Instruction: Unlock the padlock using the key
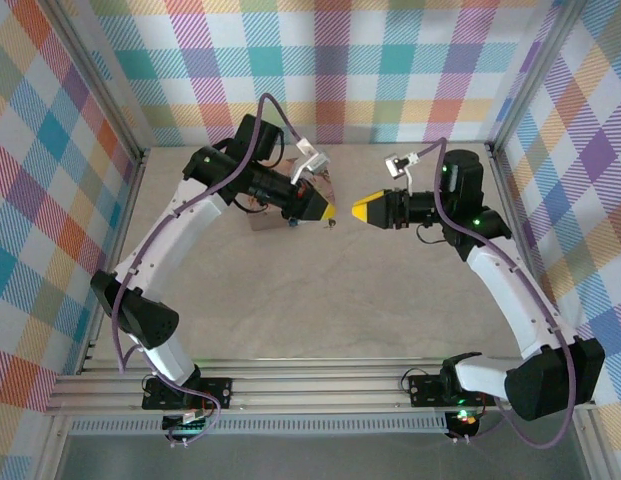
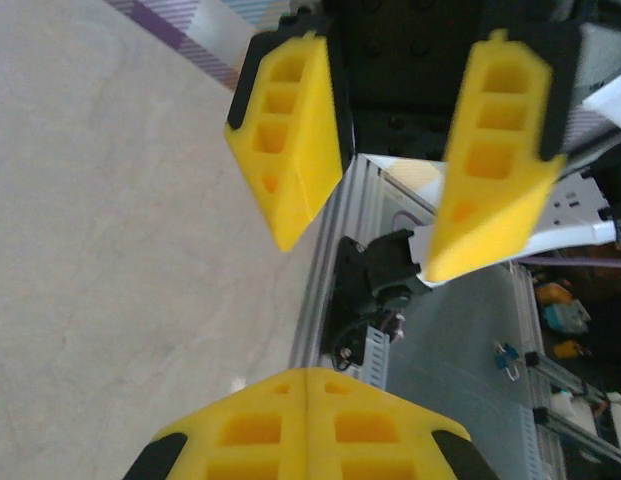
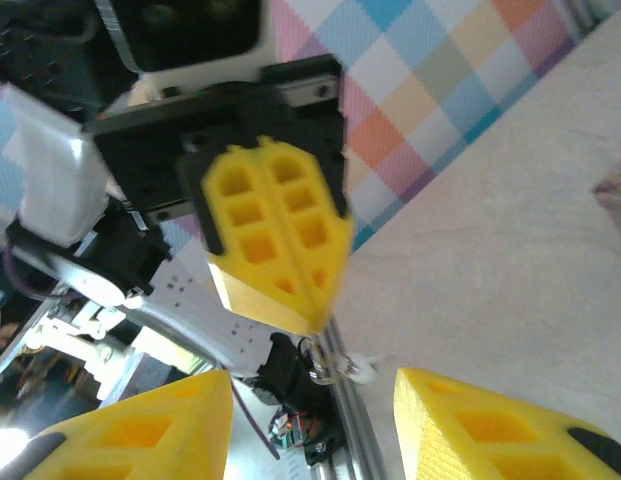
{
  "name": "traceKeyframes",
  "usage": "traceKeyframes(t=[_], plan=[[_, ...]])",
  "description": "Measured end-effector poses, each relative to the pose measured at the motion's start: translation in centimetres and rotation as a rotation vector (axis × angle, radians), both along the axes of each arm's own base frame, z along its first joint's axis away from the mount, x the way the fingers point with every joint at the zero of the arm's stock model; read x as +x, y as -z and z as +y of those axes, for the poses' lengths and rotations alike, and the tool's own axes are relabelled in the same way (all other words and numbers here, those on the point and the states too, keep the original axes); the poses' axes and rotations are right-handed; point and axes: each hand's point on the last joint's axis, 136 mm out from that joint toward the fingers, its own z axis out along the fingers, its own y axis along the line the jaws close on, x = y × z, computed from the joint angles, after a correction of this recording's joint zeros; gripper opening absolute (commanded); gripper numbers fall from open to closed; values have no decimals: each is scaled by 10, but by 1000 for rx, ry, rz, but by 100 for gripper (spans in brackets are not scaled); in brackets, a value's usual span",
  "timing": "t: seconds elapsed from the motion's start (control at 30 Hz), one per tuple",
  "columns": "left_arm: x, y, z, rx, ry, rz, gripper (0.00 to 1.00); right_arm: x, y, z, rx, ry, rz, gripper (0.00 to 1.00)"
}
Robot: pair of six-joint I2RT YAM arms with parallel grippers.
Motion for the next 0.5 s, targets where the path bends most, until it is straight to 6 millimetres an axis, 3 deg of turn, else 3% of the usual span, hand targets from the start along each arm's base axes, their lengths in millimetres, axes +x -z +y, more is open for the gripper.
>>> traceKeyframes(t=[0.17, 0.5], plan=[[-7, 0, 1, -8, 28, 18, 0, -14, -9, 12, 0, -71, -45, 46], [-12, -3, 0, -25, 49, 42, 0, -15, 17, 28, -53, -112, -6, 45]])
